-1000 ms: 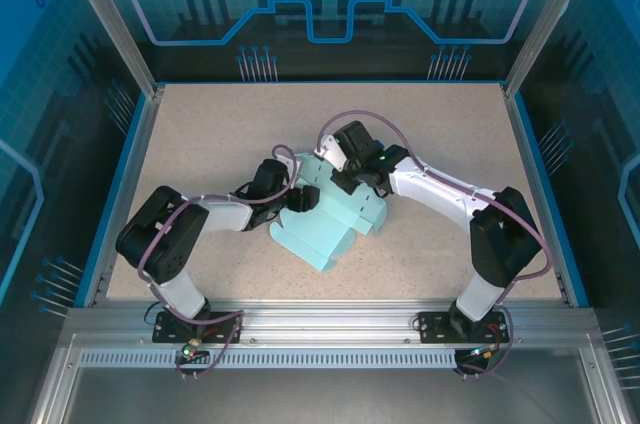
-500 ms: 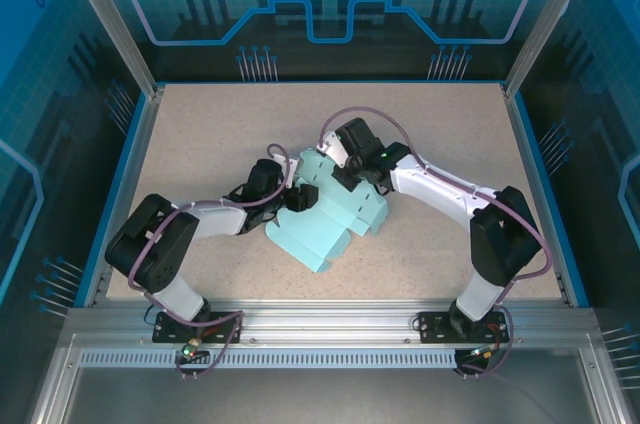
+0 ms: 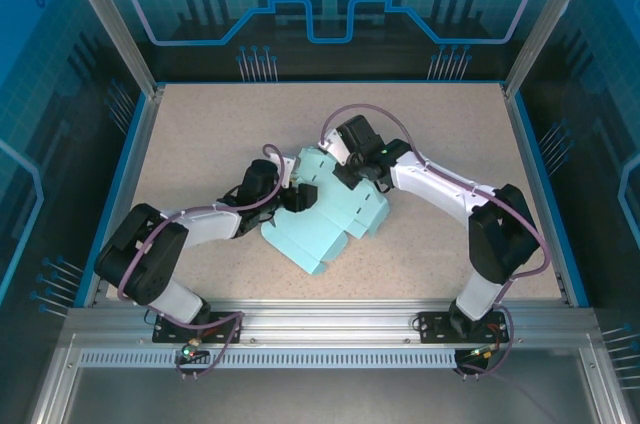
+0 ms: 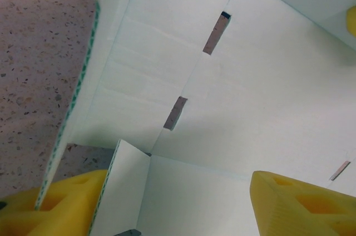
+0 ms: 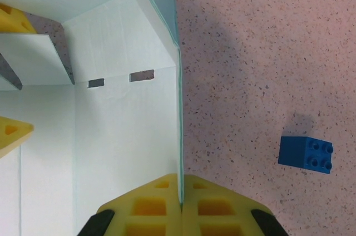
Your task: Fold the paper box
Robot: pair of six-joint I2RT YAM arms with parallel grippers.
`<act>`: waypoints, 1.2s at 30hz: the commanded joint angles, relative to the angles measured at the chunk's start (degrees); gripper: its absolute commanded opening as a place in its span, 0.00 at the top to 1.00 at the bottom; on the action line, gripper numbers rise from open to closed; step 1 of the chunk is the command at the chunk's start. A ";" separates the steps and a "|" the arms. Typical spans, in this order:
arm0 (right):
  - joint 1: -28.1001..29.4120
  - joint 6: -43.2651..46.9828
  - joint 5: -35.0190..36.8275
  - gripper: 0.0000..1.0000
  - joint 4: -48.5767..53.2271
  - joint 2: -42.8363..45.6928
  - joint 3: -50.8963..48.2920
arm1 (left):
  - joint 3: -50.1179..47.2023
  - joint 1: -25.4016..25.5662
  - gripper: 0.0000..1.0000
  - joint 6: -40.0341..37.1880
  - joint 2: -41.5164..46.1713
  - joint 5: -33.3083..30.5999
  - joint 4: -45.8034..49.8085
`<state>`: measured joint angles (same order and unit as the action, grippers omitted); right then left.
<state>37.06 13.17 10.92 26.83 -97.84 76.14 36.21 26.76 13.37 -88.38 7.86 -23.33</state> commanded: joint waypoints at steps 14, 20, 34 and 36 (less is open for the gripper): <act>-0.10 -0.43 -3.11 1.00 3.63 -2.61 3.66 | 4.10 -0.07 0.24 1.25 4.45 -13.45 15.72; -0.31 -0.25 -3.14 1.00 3.55 -2.95 3.88 | -0.58 0.61 0.24 3.24 14.97 -3.36 13.76; -0.40 -0.19 -3.81 1.00 3.30 -2.84 4.02 | 3.31 -0.40 0.21 -3.46 1.06 0.41 2.30; -0.49 -0.08 -3.90 1.00 3.46 -2.62 3.86 | 3.94 -0.82 0.21 -4.43 -1.12 -0.61 1.89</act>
<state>37.06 13.08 8.25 29.17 -100.60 78.65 37.47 26.72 11.66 -87.70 7.33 -17.98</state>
